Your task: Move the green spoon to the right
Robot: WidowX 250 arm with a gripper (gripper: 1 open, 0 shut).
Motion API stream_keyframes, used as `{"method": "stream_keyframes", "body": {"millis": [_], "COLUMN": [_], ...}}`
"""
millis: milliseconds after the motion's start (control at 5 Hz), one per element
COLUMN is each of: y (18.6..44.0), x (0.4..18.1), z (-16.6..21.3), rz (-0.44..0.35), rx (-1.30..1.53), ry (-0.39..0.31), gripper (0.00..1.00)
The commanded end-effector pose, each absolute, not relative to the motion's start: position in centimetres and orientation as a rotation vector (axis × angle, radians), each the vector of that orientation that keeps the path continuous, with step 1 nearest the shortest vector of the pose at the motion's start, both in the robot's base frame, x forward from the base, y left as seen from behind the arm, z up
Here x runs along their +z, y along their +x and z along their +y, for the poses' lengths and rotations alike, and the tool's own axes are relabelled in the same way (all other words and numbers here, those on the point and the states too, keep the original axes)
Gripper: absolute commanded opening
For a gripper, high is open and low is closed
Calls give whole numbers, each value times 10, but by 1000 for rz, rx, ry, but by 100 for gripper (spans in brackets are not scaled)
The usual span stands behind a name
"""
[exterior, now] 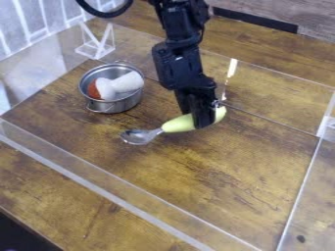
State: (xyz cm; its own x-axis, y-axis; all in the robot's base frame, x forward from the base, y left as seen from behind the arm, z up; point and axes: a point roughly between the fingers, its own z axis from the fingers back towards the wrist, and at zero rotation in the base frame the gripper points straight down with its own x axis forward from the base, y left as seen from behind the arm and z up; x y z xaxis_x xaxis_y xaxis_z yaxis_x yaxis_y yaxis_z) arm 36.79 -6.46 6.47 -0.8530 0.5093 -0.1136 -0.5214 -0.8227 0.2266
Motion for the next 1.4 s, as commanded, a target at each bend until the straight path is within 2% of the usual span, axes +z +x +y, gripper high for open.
{"method": "stream_keyframes", "body": {"millis": [0,400,600,800,1200], "y": [368,352,351,355,377], "x": [108,106,90,71,60], "z": [-79,-107,-117,-125,-104], "rz": [320,322,303,272,227], "rx": [2612,2821,2909,2959,2982], "ry": [-217,-251,-271,-280,-254], "gripper": [0,0,0,0,0]}}
